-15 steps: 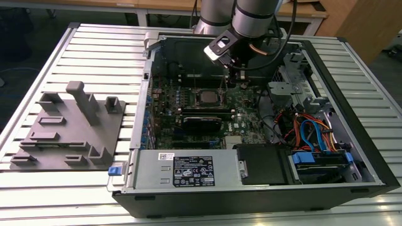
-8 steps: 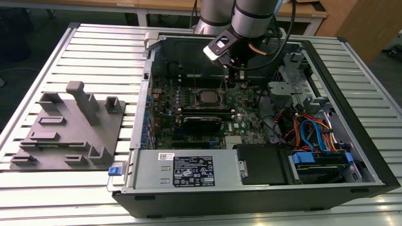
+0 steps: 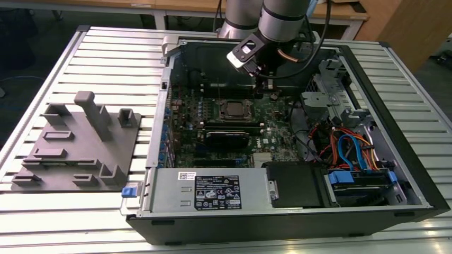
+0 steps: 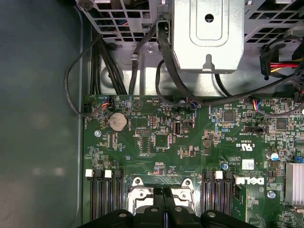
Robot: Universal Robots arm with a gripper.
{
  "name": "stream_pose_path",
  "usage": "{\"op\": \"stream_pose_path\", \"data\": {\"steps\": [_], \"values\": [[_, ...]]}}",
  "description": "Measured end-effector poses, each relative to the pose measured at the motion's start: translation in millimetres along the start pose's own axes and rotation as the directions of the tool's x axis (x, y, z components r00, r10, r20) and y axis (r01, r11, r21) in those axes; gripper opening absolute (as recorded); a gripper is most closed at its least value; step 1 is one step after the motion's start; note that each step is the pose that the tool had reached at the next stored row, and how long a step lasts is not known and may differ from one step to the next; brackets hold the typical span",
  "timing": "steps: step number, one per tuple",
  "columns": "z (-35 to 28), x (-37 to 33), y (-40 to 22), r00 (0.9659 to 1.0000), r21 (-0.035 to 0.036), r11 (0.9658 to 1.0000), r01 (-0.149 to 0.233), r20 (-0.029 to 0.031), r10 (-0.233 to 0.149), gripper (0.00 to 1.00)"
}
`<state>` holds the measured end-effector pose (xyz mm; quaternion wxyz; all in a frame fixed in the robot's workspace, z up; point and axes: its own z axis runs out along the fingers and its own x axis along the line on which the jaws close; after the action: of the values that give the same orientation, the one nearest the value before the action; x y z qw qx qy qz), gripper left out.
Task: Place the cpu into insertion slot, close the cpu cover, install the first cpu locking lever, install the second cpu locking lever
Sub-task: 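Close the cpu cover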
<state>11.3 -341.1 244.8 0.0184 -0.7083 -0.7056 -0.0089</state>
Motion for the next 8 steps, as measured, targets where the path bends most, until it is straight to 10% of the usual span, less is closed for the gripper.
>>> {"op": "stream_pose_path", "data": {"steps": [8], "values": [[0.1, 0.0, -0.9, 1.0, 0.0, 1.0, 0.0, 0.0, 0.0, 0.1]]}}
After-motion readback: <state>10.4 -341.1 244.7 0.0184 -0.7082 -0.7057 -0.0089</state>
